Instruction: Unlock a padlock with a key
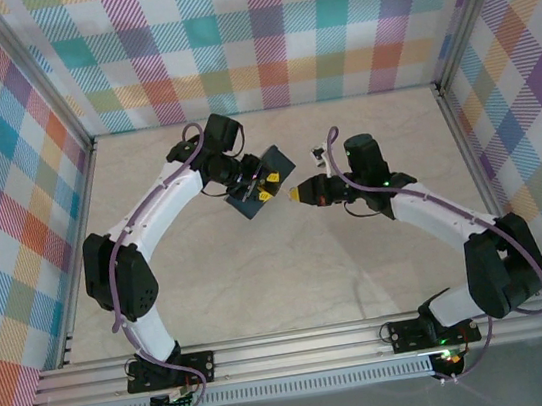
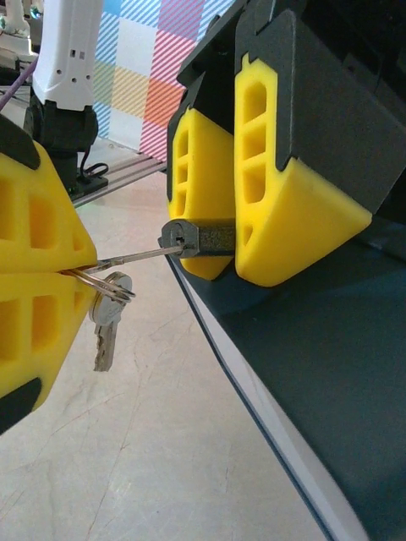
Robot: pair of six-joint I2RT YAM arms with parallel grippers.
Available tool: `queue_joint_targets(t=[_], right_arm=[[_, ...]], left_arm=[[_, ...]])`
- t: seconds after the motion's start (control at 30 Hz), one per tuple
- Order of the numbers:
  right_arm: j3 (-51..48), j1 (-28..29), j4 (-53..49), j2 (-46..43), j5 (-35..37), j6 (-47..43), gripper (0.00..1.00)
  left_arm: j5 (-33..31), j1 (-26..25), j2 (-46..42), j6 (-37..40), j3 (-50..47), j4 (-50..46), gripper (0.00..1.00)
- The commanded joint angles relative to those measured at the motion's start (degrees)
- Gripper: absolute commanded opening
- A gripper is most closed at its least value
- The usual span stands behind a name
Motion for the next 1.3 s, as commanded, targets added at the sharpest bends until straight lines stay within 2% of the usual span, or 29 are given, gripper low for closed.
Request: queue_joint_targets(t=[0.0,0.6,0.8,1.27], right_arm=[[1.6,0.29,2.05,0.96,-1.5,0.33,0.0],[1.25,1.35,3.31,0.48,-3.35,-0.27,0.0],[0.84,1.48,0.42,-0.02,-2.03,-1.58,0.0],[1.51,2.23,3.13,1.08,-2.66,-0.75,0.0]], left_arm=[[1.95,0.52,-3.45,0.01,-0.04,1.85,0.0],[1.6,0.52,-3.15,-0.34,-0.3,2.2,0.0],[1.24,1.54,-3.46,-0.07,-0.39,1.85,0.0],[1.59,1.56,-3.86,0.1,-0.52,1.63,0.0]])
